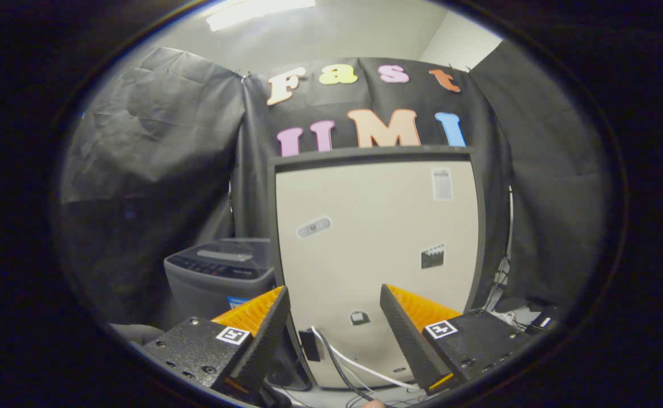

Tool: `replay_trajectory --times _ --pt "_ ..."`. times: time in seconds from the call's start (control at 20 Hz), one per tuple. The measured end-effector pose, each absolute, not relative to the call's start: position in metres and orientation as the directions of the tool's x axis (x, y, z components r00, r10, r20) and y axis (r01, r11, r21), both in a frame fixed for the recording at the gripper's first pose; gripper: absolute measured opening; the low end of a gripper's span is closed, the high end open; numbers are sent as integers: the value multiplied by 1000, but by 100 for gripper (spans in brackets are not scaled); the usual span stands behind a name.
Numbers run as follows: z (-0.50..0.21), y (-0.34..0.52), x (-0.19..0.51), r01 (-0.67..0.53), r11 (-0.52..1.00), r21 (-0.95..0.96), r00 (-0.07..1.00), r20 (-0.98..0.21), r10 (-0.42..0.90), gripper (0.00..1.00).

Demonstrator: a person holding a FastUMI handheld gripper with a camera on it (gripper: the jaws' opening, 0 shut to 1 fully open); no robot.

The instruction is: Put the clothes into the washing machine and then close the washing machine lid.

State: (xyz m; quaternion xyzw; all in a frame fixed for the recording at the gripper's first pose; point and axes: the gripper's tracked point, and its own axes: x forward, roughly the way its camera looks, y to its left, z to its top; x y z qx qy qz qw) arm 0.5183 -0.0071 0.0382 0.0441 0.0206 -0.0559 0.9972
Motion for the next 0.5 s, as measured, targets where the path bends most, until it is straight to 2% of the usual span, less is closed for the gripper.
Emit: replay_trajectory --times 0.3,0.5 --pt "59 20 511 39 999 16 998 55 -40 97" --pt "36 18 503 80 995 -51 996 -37 -82 97"
